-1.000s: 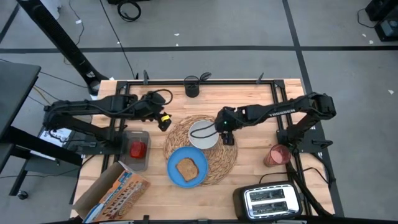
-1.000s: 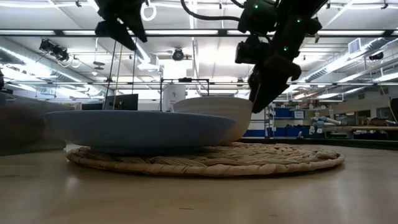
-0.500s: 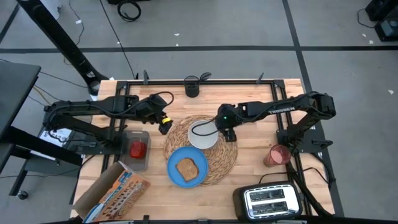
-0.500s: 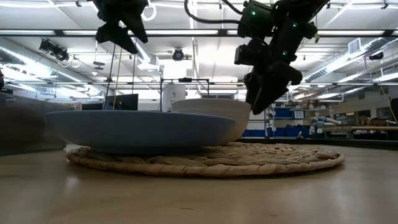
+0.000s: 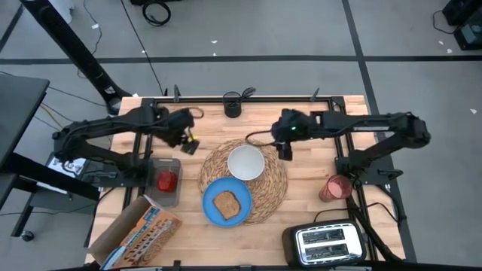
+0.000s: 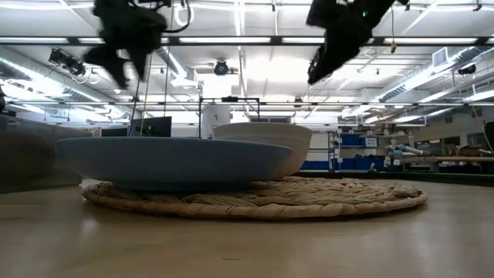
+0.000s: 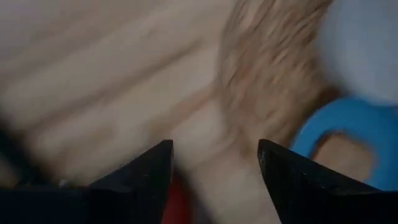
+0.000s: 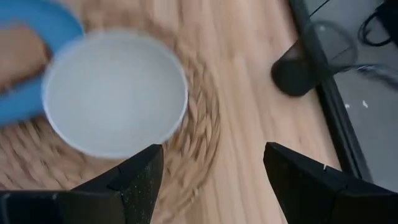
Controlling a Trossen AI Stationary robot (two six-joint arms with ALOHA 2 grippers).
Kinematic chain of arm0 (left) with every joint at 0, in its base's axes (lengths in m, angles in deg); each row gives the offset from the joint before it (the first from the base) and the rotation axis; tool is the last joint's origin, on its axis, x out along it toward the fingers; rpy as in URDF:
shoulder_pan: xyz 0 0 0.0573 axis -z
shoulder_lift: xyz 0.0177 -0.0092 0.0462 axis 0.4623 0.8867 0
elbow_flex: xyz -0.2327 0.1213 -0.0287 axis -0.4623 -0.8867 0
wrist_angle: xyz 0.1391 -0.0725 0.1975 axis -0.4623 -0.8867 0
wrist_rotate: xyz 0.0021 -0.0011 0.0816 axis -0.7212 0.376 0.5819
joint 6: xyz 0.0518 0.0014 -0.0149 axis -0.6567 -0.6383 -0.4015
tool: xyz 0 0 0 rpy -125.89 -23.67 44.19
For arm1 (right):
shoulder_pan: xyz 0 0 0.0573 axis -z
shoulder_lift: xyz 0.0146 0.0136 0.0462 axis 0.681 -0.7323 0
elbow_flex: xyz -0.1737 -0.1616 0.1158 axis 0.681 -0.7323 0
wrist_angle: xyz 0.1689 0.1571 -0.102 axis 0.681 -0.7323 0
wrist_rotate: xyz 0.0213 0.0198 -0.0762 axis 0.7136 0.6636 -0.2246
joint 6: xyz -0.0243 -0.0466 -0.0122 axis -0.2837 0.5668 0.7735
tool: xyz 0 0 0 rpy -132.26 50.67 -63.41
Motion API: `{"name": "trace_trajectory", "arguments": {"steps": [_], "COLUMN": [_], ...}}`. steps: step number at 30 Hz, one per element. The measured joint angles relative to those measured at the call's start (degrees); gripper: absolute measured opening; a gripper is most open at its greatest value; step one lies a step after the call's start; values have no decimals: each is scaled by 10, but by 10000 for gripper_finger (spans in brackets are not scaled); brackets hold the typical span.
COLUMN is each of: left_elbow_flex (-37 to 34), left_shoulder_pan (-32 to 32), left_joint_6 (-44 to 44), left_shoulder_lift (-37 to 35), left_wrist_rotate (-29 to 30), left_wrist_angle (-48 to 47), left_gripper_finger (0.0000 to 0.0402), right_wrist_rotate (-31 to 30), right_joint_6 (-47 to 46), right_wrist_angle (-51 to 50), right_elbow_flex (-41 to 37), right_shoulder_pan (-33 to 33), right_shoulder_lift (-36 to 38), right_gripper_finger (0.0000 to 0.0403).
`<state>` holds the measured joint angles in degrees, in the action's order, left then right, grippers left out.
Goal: Arrange a breakfast setting
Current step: Put the apple on the brown placemat to the left of the white bowl
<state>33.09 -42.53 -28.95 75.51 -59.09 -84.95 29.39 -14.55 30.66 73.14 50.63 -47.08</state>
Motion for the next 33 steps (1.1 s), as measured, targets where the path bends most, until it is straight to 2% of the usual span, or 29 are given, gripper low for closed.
{"name": "trace_trajectory", "arguments": {"steps": [3, 7, 11, 16, 21, 29, 33], "left_elbow_flex": [-1, -2, -31, -89, -152, -224, -240], "left_shoulder_pan": [10, 41, 76, 82, 83, 82, 89], "left_joint_6": [43, 88, 151, 202, 213, 227, 236], "left_shoulder_lift": [-3, -4, -3, -11, -12, -12, -11], "left_wrist_rotate": [1, -19, -40, -64, -109, -129, -135], "left_wrist_angle": [-98, -156, -149, -140, -76, -38, 14], "left_gripper_finger": [227, 220, 233, 286, 328, 341, 341], "right_wrist_rotate": [0, 1, 1, 2, 2, 2, 2], "right_joint_6": [-22, -29, -29, -36, -40, -80, -99], "right_wrist_angle": [20, 39, 41, 43, 42, 42, 42], "right_elbow_flex": [0, 0, 0, 0, 0, 0, 0], "right_shoulder_pan": [-1, -1, -1, -8, -14, -17, -21], "right_shoulder_lift": [24, 36, 33, 30, 30, 30, 30], "right_gripper_finger": [281, 281, 281, 281, 281, 281, 281]}}
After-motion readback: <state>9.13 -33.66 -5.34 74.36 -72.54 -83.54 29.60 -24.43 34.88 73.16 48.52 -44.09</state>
